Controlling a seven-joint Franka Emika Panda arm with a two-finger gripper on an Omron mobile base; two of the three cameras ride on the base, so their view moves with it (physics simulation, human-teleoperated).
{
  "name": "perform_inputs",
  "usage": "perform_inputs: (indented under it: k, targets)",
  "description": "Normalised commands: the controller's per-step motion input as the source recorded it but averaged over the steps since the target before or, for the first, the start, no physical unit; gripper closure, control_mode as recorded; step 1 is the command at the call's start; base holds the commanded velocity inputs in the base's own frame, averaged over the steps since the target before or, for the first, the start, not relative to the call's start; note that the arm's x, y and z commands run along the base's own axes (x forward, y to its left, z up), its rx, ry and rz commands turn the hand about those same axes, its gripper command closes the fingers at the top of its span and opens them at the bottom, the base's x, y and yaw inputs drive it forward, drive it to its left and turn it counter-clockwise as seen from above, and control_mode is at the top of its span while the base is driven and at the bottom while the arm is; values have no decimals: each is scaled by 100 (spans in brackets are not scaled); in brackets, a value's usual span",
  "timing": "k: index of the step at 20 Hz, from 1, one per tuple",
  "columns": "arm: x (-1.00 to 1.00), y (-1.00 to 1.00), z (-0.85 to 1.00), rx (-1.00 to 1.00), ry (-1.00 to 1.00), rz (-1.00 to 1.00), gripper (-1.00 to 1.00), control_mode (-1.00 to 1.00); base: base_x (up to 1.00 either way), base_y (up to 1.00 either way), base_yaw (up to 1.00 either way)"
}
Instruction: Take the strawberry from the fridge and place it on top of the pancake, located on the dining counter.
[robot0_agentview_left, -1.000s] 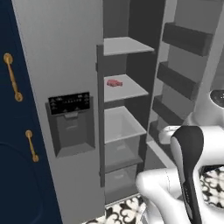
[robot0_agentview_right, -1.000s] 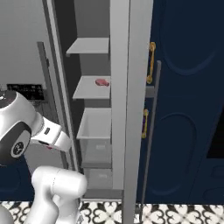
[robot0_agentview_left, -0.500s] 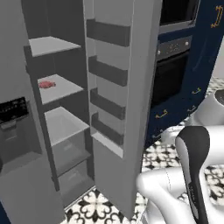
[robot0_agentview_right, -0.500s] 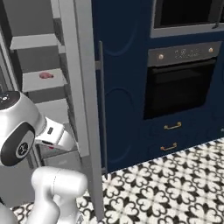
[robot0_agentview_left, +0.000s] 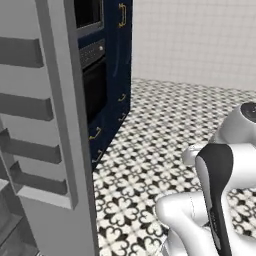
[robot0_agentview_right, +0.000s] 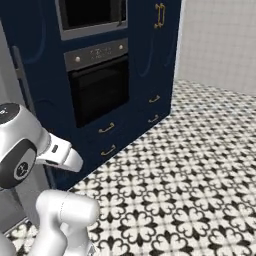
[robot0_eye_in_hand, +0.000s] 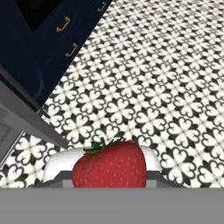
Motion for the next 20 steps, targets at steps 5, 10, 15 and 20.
perform_inputs:
  k: [5, 10, 15, 20]
  targets:
    - [0, 0, 0, 0, 0, 0, 100, 100, 39, -100, -46]
    - [0, 0, 0, 0, 0, 0, 100, 100, 70, -100, -34]
    - [0, 0, 0, 0, 0, 0, 100, 100, 99, -80, -33]
    - [0, 0, 0, 0, 0, 0, 100, 100, 100, -16, -34]
